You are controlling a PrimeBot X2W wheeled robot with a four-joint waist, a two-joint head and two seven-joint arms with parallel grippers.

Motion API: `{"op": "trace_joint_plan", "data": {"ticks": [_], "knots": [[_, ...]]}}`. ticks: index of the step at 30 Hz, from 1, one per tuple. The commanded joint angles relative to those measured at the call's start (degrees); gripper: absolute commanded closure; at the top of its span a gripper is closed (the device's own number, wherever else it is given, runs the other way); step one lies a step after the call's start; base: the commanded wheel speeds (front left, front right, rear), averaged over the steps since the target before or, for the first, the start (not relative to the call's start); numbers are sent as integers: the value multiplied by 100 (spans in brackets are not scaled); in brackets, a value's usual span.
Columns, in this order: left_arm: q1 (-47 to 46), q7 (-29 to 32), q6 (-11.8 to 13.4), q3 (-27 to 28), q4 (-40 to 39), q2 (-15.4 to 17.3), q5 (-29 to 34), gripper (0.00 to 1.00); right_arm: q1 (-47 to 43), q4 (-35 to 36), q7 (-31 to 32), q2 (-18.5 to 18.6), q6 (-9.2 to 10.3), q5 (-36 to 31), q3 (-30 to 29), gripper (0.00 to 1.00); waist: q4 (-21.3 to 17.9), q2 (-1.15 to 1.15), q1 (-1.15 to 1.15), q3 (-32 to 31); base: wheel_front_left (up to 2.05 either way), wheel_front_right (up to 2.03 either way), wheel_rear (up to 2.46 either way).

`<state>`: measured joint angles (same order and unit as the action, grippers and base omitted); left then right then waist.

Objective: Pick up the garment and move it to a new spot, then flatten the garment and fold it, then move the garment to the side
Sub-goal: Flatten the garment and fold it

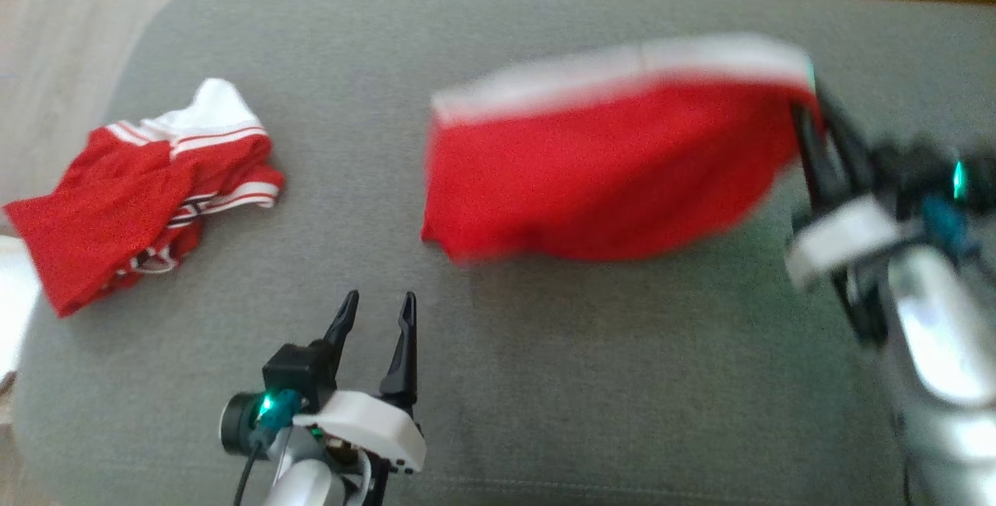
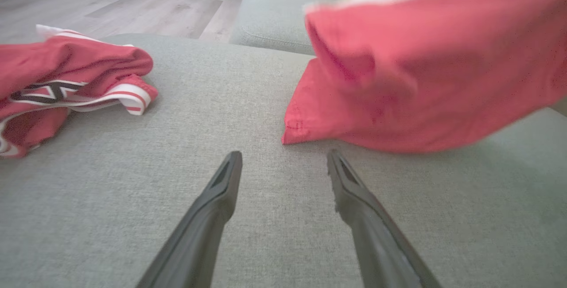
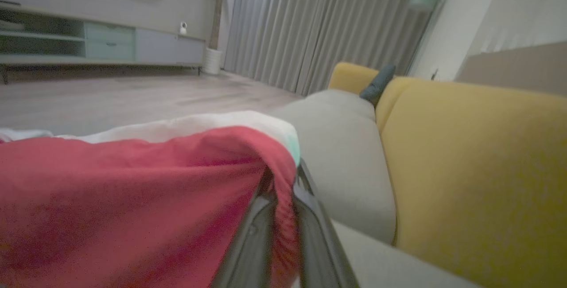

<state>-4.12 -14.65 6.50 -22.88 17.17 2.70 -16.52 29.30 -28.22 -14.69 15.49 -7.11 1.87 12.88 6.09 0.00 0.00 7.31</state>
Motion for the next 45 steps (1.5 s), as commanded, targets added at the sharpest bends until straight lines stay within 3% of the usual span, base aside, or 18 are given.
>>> {"op": "trace_joint_plan", "data": {"ticks": [1,2,6,13,19,26,29,39,40,41,42,45], "knots": [[-326,-35,-31,219,-124,18,76,0,-186,-73,-31,15,-37,-18,-92,33,-209,0,0,162,0,0,0],[-363,-35,-44,226,-109,18,92,0,-348,-253,-31,-20,-37,-14,-187,0,-259,0,0,198,0,0,0],[-502,-35,-92,244,-63,18,139,0,-663,-623,-31,-245,-37,14,-514,0,-453,0,0,299,0,0,0],[-1061,-35,-182,170,61,18,-77,0,-795,-343,-31,-620,-37,-6,-790,0,-790,0,0,395,0,0,0],[-1740,-35,-260,31,430,18,-494,0,-792,-121,-31,-788,-37,29,-679,0,-1055,0,0,541,0,0,0],[-2500,-35,-336,60,1420,18,-1092,0,-707,217,-31,-926,-37,168,-468,0,-1446,0,0,771,0,0,0],[-2689,-35,-260,187,1752,18,-1177,0,-700,377,-31,-966,-37,222,-436,0,-1559,0,0,849,0,0,0],[-2857,-35,-364,414,1996,18,-1252,0,-727,597,-31,-1033,-37,331,-425,0,-1693,0,0,929,0,0,0],[-2866,-35,-376,415,1957,18,-1222,5,-728,602,-31,-1037,-37,335,-424,0,-1696,0,0,929,0,0,0],[-2869,-35,-382,419,1903,18,-1175,62,-730,607,-31,-1041,-37,340,-427,0,-1696,0,0,930,0,0,0],[-2860,-35,-394,419,1857,18,-1136,100,-732,608,-31,-1044,-37,345,-435,0,-1694,0,0,925,0,0,0],[-2794,-35,-428,369,1807,18,-1040,100,-759,591,-31,-1057,-37,372,-487,0,-1668,0,0,859,0,0,0]]}}
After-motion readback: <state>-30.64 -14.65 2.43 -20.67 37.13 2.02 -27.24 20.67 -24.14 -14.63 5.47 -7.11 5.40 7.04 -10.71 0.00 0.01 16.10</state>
